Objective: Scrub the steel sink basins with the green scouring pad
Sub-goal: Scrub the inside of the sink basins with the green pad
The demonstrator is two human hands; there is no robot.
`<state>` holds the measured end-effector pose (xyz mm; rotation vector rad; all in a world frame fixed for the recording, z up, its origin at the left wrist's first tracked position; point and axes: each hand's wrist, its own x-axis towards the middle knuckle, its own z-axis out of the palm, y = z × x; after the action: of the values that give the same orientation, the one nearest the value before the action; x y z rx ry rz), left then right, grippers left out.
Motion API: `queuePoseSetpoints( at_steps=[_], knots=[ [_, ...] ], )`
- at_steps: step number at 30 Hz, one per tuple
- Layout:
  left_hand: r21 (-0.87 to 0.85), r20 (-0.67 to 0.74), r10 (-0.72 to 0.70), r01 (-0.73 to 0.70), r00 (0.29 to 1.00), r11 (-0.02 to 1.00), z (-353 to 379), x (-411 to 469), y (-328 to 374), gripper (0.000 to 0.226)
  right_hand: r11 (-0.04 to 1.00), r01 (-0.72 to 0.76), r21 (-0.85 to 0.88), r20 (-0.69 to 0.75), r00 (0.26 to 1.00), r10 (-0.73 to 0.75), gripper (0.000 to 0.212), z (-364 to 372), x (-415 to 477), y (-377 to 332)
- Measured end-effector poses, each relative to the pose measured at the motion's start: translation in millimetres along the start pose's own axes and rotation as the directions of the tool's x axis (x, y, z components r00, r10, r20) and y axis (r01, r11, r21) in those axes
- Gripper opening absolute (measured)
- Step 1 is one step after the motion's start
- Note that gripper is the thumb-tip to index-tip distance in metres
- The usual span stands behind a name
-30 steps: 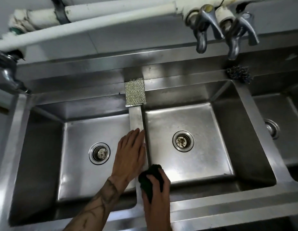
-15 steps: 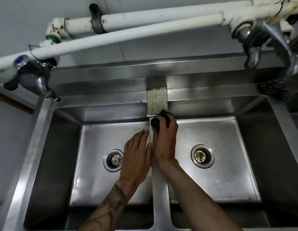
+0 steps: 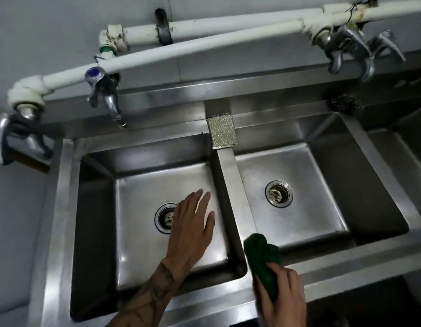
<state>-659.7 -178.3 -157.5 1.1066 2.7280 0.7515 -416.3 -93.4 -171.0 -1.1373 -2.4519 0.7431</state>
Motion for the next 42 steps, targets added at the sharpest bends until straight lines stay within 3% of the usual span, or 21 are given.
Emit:
queuePoseSetpoints(
  at_steps=[3, 9, 14, 21, 24, 26, 31, 34, 37, 40, 42],
  knots=[
    [0.073, 0.038, 0.039, -0.041, 0.999, 0.996, -8.7, -31.1, -20.7, 0.05, 0.999, 0.027, 0.029, 0.027, 0.999, -0.028, 0.044, 4.5, -23.8, -20.1],
    [0.207, 0.132, -0.051, 0.023, 0.99, 0.978, -30.4, -90.2, -72.1, 0.052, 0.965, 0.179, 0.193, 0.137, 0.969, -0.207, 0.038, 29.2, -58.6, -31.9],
    [0.304, 0.049, -0.258, 0.231, 0.965, 0.924, -80.8, -126.4, -119.1, 0.057, 0.93, 0.228, 0.287, 0.244, 0.922, -0.301, 0.036, 64.2, -89.5, -72.2],
    [0.362, -0.008, -0.504, 0.473, 0.864, 0.804, -133.2, -168.0, -190.2, 0.072, 0.871, 0.295, 0.392, 0.387, 0.806, -0.448, 0.041, 116.2, -120.6, -160.3],
    [0.315, 0.0, -0.5, 0.475, 0.866, 0.822, -132.8, -177.0, -211.5, 0.071, 0.831, 0.363, 0.422, 0.442, 0.717, -0.538, 0.04, 135.1, -131.7, -187.0],
    [0.254, 0.001, -0.498, 0.481, 0.867, 0.839, -132.5, -179.3, -223.1, 0.069, 0.811, 0.39, 0.436, 0.431, 0.701, -0.568, 0.039, 148.9, -138.2, -201.0],
    [0.124, -0.02, -0.446, 0.445, 0.895, 0.887, -127.7, -188.7, -240.6, 0.06, 0.839, 0.389, 0.38, 0.44, 0.722, -0.534, 0.045, 180.8, -141.2, -243.0],
    [0.032, -0.038, -0.442, 0.443, 0.896, 0.896, -122.8, -193.3, -251.7, 0.056, 0.886, 0.257, 0.386, 0.489, 0.757, -0.433, 0.048, 200.3, -132.4, -273.8],
    [-0.071, -0.077, -0.44, 0.435, 0.895, 0.898, -118.1, -200.1, -259.0, 0.052, 0.871, 0.138, 0.472, 0.433, 0.824, -0.366, 0.049, 214.4, -121.8, -294.7],
    [-0.046, -0.078, -0.446, 0.444, 0.891, 0.895, -114.4, -203.4, -260.4, 0.054, 0.834, 0.047, 0.55, 0.347, 0.895, -0.279, 0.045, 230.9, -99.7, -307.4],
    [-0.028, -0.07, -0.452, 0.451, 0.889, 0.892, -111.9, -202.3, -259.7, 0.055, 0.835, 0.061, 0.546, 0.329, 0.902, -0.281, 0.042, 244.9, -76.9, -318.5]
  ],
)
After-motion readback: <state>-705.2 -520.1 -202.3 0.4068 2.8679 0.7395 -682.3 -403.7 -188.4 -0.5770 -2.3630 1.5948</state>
